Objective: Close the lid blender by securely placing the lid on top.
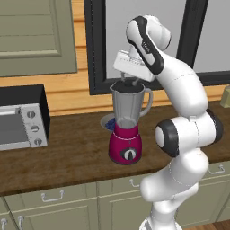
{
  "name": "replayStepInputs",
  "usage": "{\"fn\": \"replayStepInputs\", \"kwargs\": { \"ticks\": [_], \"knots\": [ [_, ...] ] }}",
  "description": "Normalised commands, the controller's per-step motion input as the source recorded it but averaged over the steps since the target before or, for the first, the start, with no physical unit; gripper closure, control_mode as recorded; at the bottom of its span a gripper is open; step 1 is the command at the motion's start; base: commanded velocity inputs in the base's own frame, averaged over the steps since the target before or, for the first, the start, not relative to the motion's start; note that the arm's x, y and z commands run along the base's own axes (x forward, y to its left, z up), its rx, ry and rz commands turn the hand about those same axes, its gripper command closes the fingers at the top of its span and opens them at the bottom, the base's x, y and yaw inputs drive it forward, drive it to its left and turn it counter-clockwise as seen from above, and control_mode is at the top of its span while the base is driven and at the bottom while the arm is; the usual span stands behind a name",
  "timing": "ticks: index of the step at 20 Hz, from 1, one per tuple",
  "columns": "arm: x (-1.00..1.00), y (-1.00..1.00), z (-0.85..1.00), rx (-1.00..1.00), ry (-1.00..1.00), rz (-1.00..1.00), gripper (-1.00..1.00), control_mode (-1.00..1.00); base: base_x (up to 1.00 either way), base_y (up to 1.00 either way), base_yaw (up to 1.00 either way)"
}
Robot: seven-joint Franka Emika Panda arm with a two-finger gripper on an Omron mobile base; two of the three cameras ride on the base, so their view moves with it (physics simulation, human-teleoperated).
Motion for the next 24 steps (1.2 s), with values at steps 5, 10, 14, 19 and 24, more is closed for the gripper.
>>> {"fn": "replayStepInputs", "kwargs": {
  "ticks": [5,10,14,19,24],
  "knots": [
    [-0.04,0.00,0.47,0.18,-0.06,0.00,-1.00,-1.00,0.00,0.00,0.00],
    [-0.78,-0.69,0.18,0.24,-0.24,0.01,-1.00,-1.00,0.00,0.00,0.00],
    [-1.00,-1.00,-0.73,0.02,-0.38,0.04,-1.00,-1.00,0.00,0.00,0.00],
    [-1.00,-1.00,-1.00,-0.01,-0.20,0.01,-1.00,-1.00,0.00,0.00,0.00],
    [-1.00,-1.00,-1.00,-0.03,-0.11,0.00,-1.00,-1.00,0.00,0.00,0.00]
  ]
}}
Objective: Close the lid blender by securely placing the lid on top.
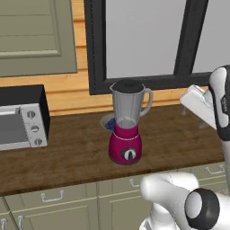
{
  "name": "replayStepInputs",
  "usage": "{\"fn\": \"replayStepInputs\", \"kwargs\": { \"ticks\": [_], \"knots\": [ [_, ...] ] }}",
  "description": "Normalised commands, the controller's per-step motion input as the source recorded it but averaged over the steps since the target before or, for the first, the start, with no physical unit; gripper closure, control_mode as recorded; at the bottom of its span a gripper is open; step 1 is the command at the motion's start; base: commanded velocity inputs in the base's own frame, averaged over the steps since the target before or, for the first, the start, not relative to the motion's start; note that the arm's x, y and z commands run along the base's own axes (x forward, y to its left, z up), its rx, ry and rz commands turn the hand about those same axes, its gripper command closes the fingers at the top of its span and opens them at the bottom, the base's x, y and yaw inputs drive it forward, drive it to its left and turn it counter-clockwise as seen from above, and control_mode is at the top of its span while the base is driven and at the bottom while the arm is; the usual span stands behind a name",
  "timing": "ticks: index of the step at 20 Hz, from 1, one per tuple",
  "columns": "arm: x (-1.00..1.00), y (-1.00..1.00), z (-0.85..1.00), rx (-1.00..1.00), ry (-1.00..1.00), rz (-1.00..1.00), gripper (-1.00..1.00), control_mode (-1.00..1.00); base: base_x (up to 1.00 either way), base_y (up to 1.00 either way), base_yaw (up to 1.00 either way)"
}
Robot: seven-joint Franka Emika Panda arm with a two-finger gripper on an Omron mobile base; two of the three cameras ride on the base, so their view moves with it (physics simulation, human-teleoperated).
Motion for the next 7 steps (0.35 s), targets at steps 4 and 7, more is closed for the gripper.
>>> {"fn": "replayStepInputs", "kwargs": {
  "ticks": [4,7],
  "knots": [
    [-1.00,-1.00,-1.00,0.04,-0.48,0.00,-1.00,-1.00,0.00,0.00,0.00],
    [-0.67,-1.00,-0.13,0.42,-0.45,-0.05,-1.00,-1.00,0.00,0.00,0.00]
  ]
}}
